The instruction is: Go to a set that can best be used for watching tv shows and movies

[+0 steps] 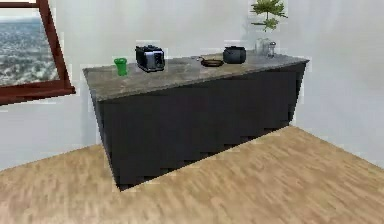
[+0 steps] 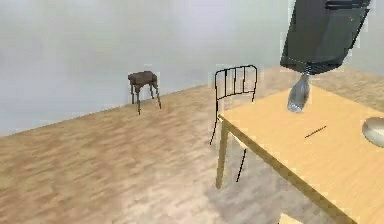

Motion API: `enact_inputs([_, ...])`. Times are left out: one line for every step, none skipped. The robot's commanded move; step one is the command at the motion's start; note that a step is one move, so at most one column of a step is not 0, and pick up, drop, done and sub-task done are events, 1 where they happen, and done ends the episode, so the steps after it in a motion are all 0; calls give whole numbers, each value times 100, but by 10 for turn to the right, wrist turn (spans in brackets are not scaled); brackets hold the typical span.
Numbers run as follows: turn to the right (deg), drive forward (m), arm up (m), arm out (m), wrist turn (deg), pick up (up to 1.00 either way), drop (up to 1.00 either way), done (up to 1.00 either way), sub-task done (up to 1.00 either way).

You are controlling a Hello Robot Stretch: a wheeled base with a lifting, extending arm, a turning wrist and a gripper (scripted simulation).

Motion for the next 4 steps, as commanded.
enact_inputs([-300,0,0,0,0,0,0,0,0])
enact_inputs([0,10,0,0,0,0,0,0,0])
enact_inputs([-450,0,0,0,0,0,0,0,0])
enact_inputs([0,100,0,0,0,0,0,0,0])
